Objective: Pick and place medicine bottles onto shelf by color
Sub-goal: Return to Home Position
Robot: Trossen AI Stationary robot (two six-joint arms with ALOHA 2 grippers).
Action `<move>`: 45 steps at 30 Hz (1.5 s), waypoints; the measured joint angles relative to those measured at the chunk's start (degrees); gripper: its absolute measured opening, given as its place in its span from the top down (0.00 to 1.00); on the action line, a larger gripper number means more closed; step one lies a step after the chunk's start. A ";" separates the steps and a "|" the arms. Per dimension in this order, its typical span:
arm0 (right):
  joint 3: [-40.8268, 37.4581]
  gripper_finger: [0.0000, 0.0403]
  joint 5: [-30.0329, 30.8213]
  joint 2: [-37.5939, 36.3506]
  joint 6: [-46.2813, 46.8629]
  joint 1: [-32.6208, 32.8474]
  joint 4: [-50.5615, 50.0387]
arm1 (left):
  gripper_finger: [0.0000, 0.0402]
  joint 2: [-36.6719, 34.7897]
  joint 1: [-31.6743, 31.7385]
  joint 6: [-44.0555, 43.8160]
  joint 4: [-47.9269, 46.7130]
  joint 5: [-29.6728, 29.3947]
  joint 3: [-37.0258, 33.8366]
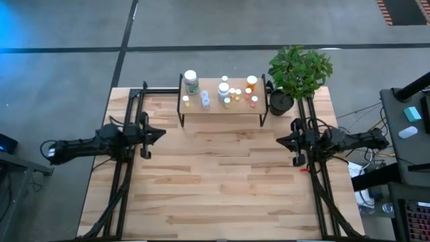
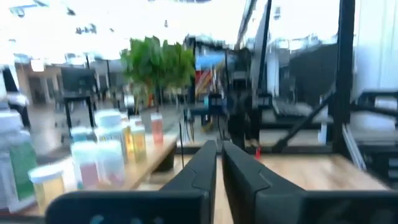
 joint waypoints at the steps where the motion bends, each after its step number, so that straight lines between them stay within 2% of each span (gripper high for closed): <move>1: -0.51 0.98 0.02 -0.15 0.01 0.00 0.04 | 0.99 -1.59 0.00 -0.01 0.17 0.03 -0.67; 5: -2.88 0.98 -0.06 -1.20 0.00 0.00 -0.12 | 0.99 -6.18 0.00 0.01 -1.60 0.06 -4.20; 15: -4.30 0.98 -2.13 -0.67 -0.22 0.00 0.75 | 1.00 -1.82 0.02 -0.05 -7.64 0.20 -4.34; 24: -4.30 0.98 0.27 1.67 -6.58 0.00 0.32 | 1.00 -0.17 0.02 0.02 -7.77 -0.05 -4.39; 45: -4.32 0.98 0.44 2.67 -5.62 0.00 0.33 | 1.00 0.18 0.02 0.05 -7.09 -0.10 -4.50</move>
